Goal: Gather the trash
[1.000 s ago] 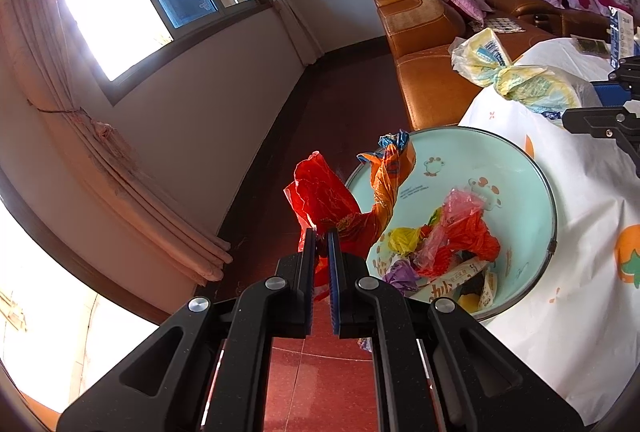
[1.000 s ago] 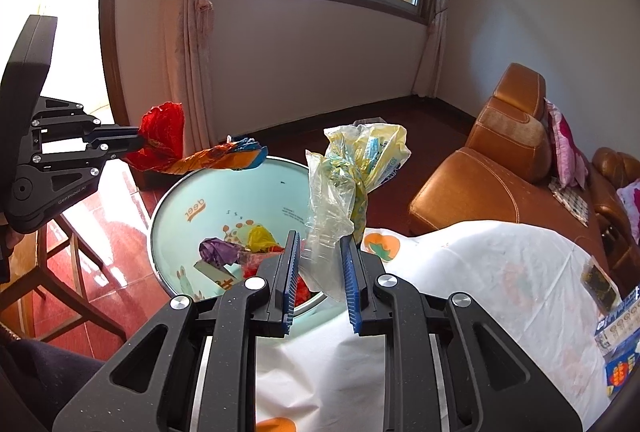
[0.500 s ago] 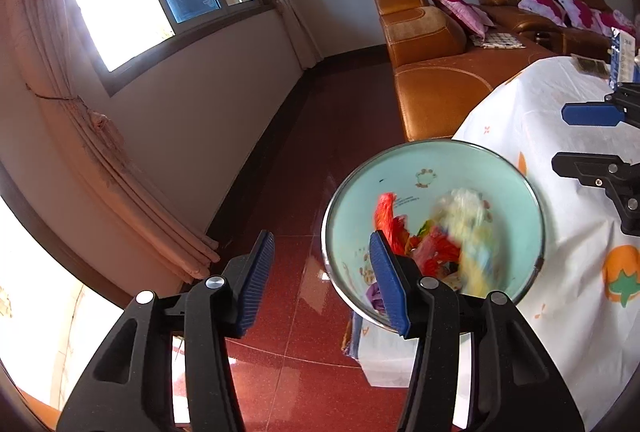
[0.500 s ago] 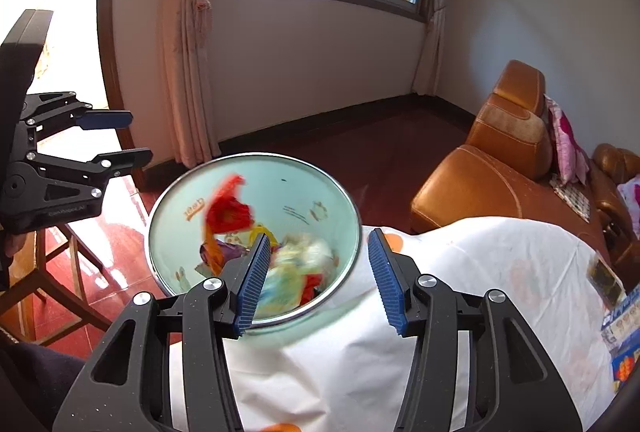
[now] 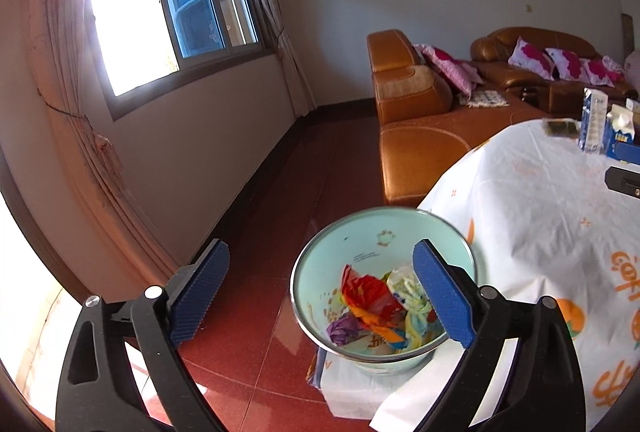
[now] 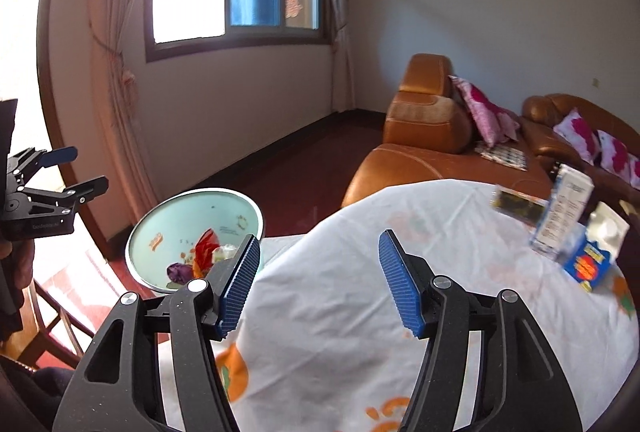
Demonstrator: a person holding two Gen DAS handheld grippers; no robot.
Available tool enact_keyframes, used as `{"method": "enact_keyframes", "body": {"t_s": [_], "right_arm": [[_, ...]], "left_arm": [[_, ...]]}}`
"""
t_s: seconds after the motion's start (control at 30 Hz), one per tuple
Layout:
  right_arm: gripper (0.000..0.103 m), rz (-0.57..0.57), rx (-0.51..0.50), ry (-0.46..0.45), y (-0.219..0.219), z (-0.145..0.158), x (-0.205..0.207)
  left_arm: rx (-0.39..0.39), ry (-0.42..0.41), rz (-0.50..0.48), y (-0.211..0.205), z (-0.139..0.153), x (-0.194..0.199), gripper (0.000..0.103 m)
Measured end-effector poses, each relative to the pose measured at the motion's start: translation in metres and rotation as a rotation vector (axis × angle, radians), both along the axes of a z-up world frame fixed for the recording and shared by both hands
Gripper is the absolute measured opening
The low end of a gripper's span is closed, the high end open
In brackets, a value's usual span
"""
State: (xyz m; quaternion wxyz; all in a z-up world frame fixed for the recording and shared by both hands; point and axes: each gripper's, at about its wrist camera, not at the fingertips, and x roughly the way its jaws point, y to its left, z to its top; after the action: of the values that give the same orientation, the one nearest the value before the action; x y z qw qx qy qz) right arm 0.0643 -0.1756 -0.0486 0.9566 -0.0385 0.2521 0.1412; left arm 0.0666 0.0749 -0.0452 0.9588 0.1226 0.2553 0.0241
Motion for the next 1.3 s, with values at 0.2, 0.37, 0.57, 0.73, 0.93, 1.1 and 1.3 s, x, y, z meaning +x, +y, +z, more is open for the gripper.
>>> {"method": "enact_keyframes", "body": {"t_s": [0.2, 0.37, 0.57, 0.73, 0.93, 1.1, 1.3], "right_arm": [[0.066, -0.051, 0.015, -0.044, -0.014, 0.012, -0.021], [0.066, -0.072, 0.019, -0.066, -0.016, 0.015, -0.032], [0.068, -0.084, 0.038, -0.072, -0.020, 0.016, -0.038], [0.068, -0.078, 0.039, -0.075, -0.018, 0.015, -0.039], [0.069, -0.076, 0.041, -0.075, -0.018, 0.014, -0.040], [0.069, -0.082, 0.047, -0.081, -0.020, 0.015, -0.041], [0.069, -0.084, 0.047, -0.086, -0.020, 0.016, -0.043]], "left_arm": [[-0.007, -0.032, -0.025, -0.011, 0.011, -0.010, 0.095], [-0.015, -0.052, -0.030, -0.013, 0.016, -0.015, 0.097], [-0.018, -0.059, -0.032, -0.012, 0.018, -0.017, 0.097], [-0.017, -0.063, -0.033, -0.011, 0.019, -0.018, 0.097], [-0.016, -0.065, -0.032, -0.011, 0.019, -0.018, 0.097], [-0.017, -0.062, -0.030, -0.011, 0.019, -0.018, 0.097], [-0.010, -0.064, -0.026, -0.009, 0.020, -0.018, 0.097]]}}
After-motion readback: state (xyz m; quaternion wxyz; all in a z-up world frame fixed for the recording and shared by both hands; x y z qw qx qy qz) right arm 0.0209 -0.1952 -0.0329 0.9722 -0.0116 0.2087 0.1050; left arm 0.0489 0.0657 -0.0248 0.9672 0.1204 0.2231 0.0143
